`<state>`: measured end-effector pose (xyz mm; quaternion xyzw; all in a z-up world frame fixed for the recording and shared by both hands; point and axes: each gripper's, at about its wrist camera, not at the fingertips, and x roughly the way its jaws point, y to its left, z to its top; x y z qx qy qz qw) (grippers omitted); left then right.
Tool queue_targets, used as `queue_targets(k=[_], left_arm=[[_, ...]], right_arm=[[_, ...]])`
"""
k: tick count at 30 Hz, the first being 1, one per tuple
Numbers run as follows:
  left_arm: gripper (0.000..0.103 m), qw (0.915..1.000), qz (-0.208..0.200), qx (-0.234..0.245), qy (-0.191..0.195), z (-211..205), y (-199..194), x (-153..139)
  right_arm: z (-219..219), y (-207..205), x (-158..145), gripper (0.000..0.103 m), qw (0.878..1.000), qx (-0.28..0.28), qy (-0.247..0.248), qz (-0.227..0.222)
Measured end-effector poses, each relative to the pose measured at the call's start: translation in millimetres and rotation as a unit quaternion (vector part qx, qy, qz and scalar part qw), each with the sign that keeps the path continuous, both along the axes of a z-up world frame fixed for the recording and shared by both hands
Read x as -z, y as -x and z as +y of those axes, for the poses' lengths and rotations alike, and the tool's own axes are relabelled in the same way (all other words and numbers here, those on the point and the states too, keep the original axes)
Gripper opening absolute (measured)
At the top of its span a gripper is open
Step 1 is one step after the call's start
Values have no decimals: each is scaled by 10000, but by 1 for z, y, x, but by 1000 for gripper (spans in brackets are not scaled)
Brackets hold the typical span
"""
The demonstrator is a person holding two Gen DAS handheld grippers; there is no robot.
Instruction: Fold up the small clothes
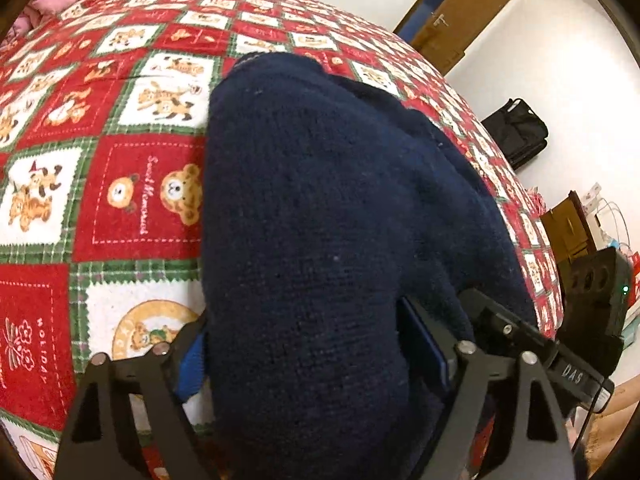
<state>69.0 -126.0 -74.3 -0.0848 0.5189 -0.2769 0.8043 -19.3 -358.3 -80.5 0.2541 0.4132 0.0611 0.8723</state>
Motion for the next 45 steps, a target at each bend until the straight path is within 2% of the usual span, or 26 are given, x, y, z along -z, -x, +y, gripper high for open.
queue_targets(k=[4,7,9,15,17,22,27,33,37,40,41,43,44,45], left_arm=[[62,9999,0,-44,154,7,-1,-4],[53,9998,-220,-24,-27,4,4,-13],[51,9993,-344,-50,-134,4,7,-18],[48,9981,-557,-181,-198,21,12,-32],[48,9964,-747,-288,-281,34,11,-43],[48,9940,-924,-510,-273,68,9,-61],[48,9886,-1211,-819,-363,105,6,-79],[48,9788,-1516,-1304,-432,158,-11,-98],[48,9694,-1721,-1614,-681,185,-30,-99],[48,9604,-1801,-1861,-1027,196,-53,-82],[49,9589,-1738,-1946,-1112,201,-61,-71],[49,9612,-1370,-2050,-1236,207,-79,-44],[50,9645,-1012,-2076,-1279,211,-88,-24],[54,9650,-882,-2106,-1287,213,-90,-13]], right_arm=[[14,4,-10,50,9995,-92,299,-38],[31,7,-22,45,9975,-88,701,-36],[40,10,-33,44,9963,-116,839,-140],[77,18,-67,42,9935,-465,896,-528],[90,17,-75,42,9923,-595,864,-651],[124,12,-93,42,9894,-834,767,-905],[163,0,-109,42,9838,-1160,775,-1124],[214,-26,-125,42,9710,-1627,766,-1578],[239,-62,-119,42,9625,-1854,660,-1865],[255,-100,-99,42,9592,-2018,753,-1831],[259,-117,-86,42,9612,-2019,819,-1692],[264,-145,-57,42,9682,-2030,806,-1218],[265,-153,-45,42,9707,-2027,821,-996],[268,-161,-29,42,9727,-2013,915,-702]])
